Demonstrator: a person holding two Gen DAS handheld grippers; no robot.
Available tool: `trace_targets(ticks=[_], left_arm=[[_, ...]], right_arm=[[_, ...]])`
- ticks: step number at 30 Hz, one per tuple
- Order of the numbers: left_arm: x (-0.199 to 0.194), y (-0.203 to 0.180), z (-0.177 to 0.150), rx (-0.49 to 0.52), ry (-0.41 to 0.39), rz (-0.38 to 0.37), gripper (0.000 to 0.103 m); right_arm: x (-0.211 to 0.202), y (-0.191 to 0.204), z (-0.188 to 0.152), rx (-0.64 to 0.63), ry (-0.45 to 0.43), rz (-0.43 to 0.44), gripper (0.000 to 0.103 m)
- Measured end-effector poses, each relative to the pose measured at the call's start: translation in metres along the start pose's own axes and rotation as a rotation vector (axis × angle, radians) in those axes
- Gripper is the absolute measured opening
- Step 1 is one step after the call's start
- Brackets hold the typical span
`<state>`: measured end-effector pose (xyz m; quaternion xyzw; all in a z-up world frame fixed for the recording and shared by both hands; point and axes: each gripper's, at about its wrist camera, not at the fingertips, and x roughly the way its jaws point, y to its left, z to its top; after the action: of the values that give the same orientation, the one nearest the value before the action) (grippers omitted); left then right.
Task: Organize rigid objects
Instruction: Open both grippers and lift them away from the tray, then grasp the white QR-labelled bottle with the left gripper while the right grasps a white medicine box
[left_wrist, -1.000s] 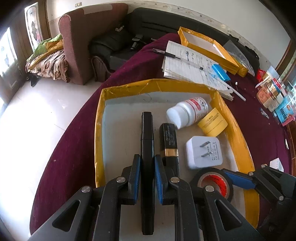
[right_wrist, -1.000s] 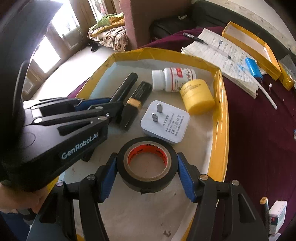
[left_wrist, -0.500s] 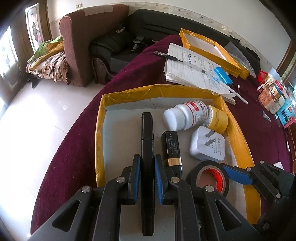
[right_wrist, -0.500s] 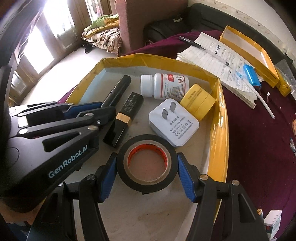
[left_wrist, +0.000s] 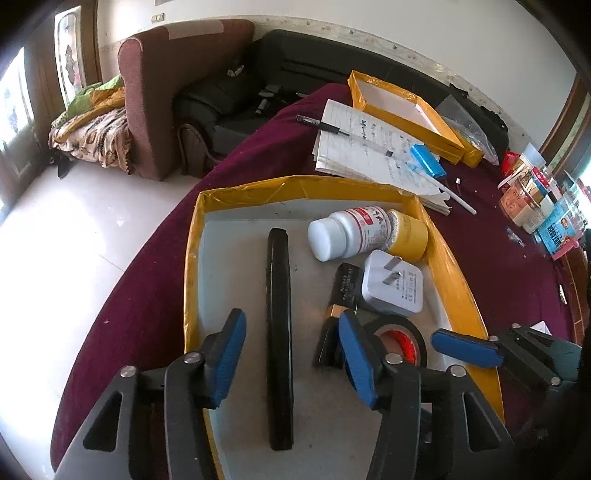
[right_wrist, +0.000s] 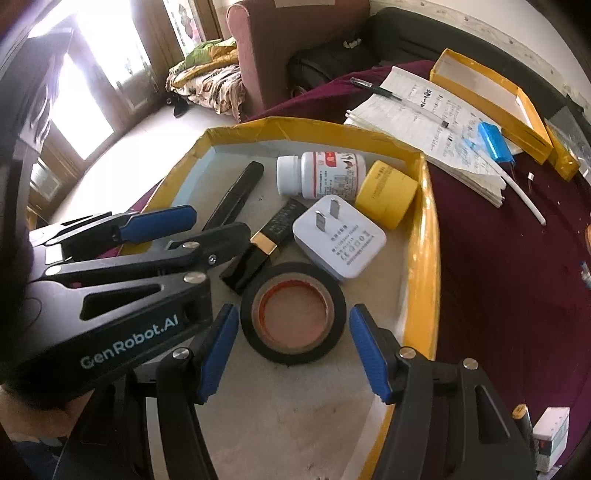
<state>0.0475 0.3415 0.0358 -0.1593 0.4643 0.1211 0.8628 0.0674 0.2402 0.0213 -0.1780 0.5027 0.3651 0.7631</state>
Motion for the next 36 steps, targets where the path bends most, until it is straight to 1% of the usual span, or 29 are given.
trace_targets(ticks=[2,12,17,28,36], left_arm=[[-0.004,-0.002,-0.004,0.001,-0.008,0.02,0.058],[-0.037,-0.016,-0.021,0.016,-0.093,0.051,0.064],[-0.052,-0.031,-0.03,0.057,-0.13,0.076,0.065],[-0.074,-0.062,-0.05,0.119,-0.164,0.07,0.067],[-0.086,-0.091,-0.065,0.16,-0.178,0.042,0.067]], right_arm=[[-0.007,-0.003,-0.005,0.006,-0.008,0.011,0.062],[-0.046,-0.013,-0.032,0.027,-0.064,0.076,0.062],[-0.064,-0.017,-0.047,0.032,-0.089,0.09,0.062],[-0.089,-0.036,-0.08,0.069,-0.124,0.13,0.062],[-0.11,-0.065,-0.109,0.101,-0.152,0.148,0.062]])
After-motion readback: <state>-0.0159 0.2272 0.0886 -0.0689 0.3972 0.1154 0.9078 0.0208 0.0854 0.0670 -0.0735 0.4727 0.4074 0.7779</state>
